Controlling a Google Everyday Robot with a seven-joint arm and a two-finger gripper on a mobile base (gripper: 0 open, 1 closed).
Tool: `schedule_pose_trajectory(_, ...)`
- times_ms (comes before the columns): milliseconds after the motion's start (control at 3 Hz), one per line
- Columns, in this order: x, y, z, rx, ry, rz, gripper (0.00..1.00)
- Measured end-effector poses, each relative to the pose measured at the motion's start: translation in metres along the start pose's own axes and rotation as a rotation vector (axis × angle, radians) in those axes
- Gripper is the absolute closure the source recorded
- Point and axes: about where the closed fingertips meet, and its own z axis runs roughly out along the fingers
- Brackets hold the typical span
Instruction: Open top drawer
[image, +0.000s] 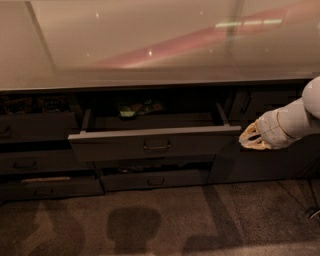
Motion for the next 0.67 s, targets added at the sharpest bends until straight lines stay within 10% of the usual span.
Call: schedule_pose_trajectory(667, 0.009, -0.050, 0.026, -0.101, 0.090, -0.014, 1.00)
